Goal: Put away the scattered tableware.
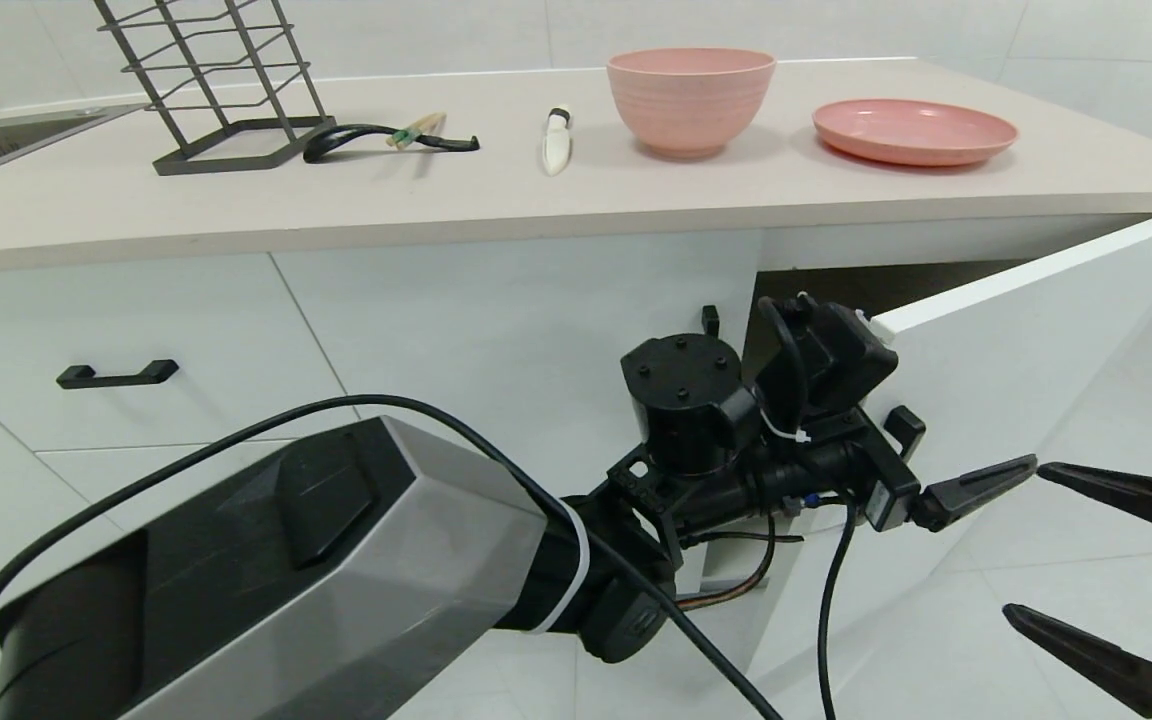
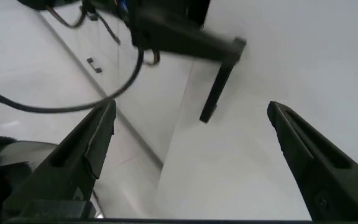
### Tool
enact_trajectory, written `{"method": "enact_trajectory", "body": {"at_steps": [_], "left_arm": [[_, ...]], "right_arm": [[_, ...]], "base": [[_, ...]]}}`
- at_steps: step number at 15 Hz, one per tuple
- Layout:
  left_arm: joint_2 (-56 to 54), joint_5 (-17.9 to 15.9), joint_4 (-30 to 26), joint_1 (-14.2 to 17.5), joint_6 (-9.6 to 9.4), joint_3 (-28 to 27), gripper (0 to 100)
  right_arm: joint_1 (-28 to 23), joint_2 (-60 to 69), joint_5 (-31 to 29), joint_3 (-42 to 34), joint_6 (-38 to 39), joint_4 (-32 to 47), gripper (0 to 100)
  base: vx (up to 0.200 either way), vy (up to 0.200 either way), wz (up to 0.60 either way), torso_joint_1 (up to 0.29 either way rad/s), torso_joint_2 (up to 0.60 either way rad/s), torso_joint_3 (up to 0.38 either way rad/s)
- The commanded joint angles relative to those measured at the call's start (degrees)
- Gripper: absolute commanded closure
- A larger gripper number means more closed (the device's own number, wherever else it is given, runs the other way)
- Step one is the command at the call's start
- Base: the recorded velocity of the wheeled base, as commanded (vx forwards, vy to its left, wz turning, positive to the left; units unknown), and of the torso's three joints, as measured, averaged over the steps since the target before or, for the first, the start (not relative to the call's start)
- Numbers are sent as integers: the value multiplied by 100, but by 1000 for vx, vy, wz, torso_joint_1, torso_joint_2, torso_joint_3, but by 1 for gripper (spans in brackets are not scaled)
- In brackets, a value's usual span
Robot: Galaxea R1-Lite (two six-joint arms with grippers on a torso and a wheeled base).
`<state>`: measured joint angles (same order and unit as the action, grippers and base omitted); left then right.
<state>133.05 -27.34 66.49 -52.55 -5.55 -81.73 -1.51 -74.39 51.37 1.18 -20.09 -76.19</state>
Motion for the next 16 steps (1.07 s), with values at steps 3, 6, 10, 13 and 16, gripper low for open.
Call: {"method": "enact_trajectory", "body": {"at_steps": [3, 6, 10, 13, 16], "left_arm": [[99, 335, -180, 8, -8, -10, 0], [169, 344, -145, -53, -52, 104, 0], [-77, 344, 233, -229, -105, 904, 0], [-121, 344, 259, -431, -105, 957, 0], [-86, 361, 259, -686, -96, 957, 0]], "right_arm": [[-33, 1453, -13, -118, 5, 69, 0], [-69, 1559, -22, -118, 14, 122, 0], [-69, 1638, -22, -118, 14, 87, 0], [-69, 1919, -22, -109, 14, 69, 0], [-77, 2227, -22, 58, 23, 43, 0]], "base": [[0, 0, 0, 0, 0, 0], [0, 0, 0, 0, 0, 0], [0, 0, 0, 0, 0, 0], [0, 0, 0, 0, 0, 0], [0, 0, 0, 0, 0, 0]]}}
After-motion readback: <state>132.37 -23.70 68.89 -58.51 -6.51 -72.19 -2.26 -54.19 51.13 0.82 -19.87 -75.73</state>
